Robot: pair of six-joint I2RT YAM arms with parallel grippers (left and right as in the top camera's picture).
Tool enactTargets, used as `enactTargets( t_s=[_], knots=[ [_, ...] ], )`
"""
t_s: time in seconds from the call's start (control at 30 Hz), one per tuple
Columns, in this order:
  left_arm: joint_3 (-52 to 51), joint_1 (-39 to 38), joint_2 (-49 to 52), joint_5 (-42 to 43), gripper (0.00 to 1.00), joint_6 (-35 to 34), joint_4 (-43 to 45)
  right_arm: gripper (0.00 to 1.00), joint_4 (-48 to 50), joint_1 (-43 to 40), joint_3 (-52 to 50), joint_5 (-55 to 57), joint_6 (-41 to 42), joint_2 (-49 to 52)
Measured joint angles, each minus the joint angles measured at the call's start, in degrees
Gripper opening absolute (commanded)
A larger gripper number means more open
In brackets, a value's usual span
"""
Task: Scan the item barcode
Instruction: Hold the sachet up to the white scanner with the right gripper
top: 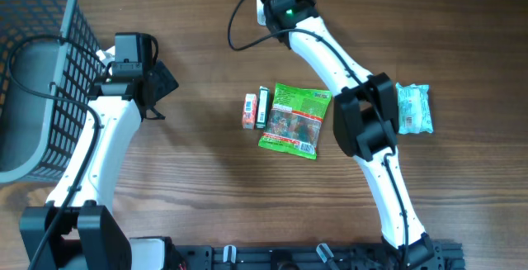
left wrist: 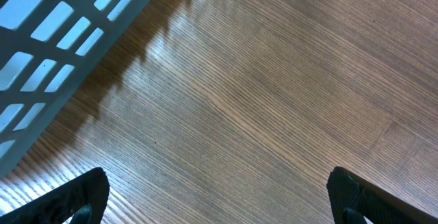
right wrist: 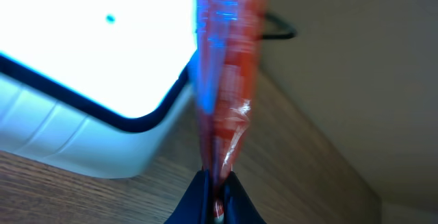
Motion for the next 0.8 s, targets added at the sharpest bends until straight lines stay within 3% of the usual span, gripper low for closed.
enactTargets(
  t_s=[0.23, 0.5, 0.8],
  knots=[
    [0.0, 0.0, 0.0, 0.0, 1.0, 0.0, 0.0, 0.04, 0.7, 0.0, 0.0, 3.5, -3.5, 1.6],
    [0.0, 0.0, 0.0, 0.0, 1.0, 0.0, 0.0, 0.04, 6.9, 1.3, 0.0, 10.4, -15.0, 1.6],
    [0.0, 0.0, 0.0, 0.0, 1.0, 0.0, 0.0, 0.04, 5.1, 4.2, 0.0, 15.7, -20.3, 1.6]
  ],
)
